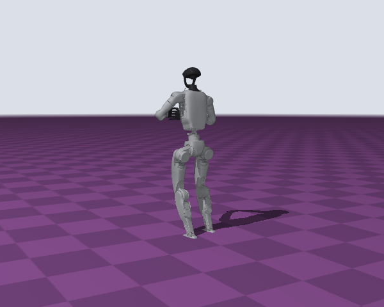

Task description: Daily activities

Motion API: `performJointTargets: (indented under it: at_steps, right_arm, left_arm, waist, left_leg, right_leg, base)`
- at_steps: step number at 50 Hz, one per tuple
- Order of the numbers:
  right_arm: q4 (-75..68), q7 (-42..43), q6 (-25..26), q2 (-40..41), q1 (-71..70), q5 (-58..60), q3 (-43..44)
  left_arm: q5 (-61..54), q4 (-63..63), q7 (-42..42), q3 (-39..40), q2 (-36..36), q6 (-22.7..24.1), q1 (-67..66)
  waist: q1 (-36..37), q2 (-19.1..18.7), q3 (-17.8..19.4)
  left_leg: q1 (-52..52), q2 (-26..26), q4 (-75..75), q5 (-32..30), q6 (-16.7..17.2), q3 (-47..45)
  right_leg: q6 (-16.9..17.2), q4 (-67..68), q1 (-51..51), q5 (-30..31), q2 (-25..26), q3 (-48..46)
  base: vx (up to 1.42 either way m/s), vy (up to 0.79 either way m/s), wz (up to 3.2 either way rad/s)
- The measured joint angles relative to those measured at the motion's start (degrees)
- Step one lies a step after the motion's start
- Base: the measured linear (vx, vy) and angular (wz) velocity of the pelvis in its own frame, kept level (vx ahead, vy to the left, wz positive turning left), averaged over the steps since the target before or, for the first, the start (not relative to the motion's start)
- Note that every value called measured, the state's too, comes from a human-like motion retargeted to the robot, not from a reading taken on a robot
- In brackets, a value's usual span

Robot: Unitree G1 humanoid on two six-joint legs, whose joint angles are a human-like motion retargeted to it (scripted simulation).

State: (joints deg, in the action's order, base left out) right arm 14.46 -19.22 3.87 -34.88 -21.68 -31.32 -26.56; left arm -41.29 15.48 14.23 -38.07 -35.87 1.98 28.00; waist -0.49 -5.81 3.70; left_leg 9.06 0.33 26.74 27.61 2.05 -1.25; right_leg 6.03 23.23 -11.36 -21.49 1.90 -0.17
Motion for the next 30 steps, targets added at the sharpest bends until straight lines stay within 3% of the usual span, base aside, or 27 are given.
performJointTargets:
  at_steps: [3, 7, 15, 22, 30]
  right_arm:
    - [0.1, 0.2, 0.2, -1.0, -2.2, 7.4, -2.2]
    - [3.4, 2.1, -1.6, -0.4, -5.2, 11.4, -2.2]
    - [6.7, 8.9, -4.4, -0.9, -3.2, 11.4, 2.5]
    - [-4.9, 3.3, -0.9, -2.4, 0.2, 11.1, 0.0]
    - [-11.6, 1.4, 0.0, -2.3, -4.8, 14.9, -4.3]
  left_arm:
    - [6.7, -5.6, 2.7, -4.0, -2.1, -2.3, -2.8]
    - [12.2, -9.4, 4.5, -6.2, -4.1, -2.2, -5.8]
    - [11.6, 2.4, -2.2, 0.6, -6.5, 3.4, -2.2]
    - [18.3, 9.0, -13.0, 3.9, -0.5, 5.4, 9.9]
    - [21.2, 5.3, -11.2, -0.2, 2.8, 2.7, 9.0]
  waist:
    - [-0.7, 0.4, 0.7]
    - [-1.0, 0.7, 1.5]
    - [0.9, 1.6, 1.3]
    - [3.2, 1.3, 0.4]
    - [2.5, 0.5, 0.7]
  left_leg:
    - [-0.9, -0.5, -0.7, -0.4, 0.1, -0.3]
    - [-1.6, -1.2, -1.2, -0.8, -0.1, -0.4]
    - [-1.0, -2.2, 0.1, -0.4, -0.6, 0.4]
    - [-0.2, -2.2, 1.0, -0.3, -0.7, 1.3]
    - [-1.1, -1.6, 0.0, -0.2, -0.3, 0.7]
  right_leg:
    - [0.3, 0.5, 0.3, -0.5, -0.5, 0.3]
    - [0.7, 1.7, 0.2, -1.2, -1.1, 0.8]
    - [1.4, 3.8, -0.5, -2.7, -2.2, -0.2]
    - [1.0, 2.4, 0.1, -2.1, -2.2, -1.2]
    - [1.2, -0.1, 1.3, -1.0, -1.5, -0.4]
  base:
    - [0.0, 0.0, 0.0]
    - [0.0, 0.0, 0.0]
    - [0.0, 0.0, 0.0]
    - [0.0, 0.0, 0.0]
    - [0.0, 0.0, 0.0]
